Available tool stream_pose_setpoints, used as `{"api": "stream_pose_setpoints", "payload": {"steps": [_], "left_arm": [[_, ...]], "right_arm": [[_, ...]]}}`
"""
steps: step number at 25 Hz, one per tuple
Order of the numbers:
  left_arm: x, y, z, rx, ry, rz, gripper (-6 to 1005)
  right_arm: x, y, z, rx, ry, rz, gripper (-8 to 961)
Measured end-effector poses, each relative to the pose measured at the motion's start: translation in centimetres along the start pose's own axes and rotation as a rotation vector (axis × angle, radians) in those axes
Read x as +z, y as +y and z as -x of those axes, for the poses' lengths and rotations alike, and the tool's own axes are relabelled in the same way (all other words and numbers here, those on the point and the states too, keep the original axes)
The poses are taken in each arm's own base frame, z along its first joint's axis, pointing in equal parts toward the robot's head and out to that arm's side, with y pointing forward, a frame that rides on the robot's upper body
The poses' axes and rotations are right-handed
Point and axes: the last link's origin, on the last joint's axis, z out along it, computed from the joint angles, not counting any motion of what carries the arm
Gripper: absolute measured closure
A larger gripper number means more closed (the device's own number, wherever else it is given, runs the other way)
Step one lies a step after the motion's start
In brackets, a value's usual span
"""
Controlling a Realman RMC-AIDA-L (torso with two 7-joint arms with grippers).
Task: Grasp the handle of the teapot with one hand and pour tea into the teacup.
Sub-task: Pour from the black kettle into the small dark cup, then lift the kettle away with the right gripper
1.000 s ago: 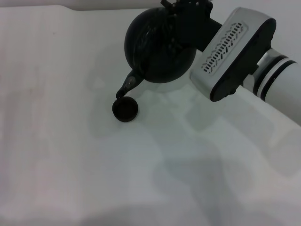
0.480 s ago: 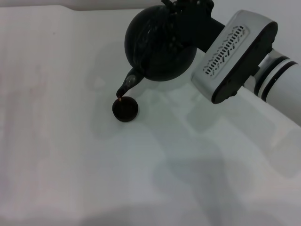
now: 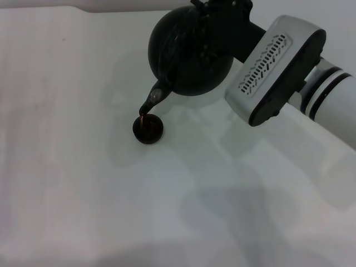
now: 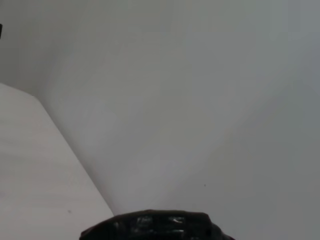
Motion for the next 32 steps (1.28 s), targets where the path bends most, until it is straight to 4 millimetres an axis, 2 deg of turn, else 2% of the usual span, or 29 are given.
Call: {"api": "stream_pose_setpoints", "payload": {"steps": [32], "left_arm": [[0.05, 0.07, 0.02, -0.001, 0.0, 0.002, 169]], "right_arm": [[-0.06, -0.16, -0.45, -0.015, 0.013, -0.005, 835]]}}
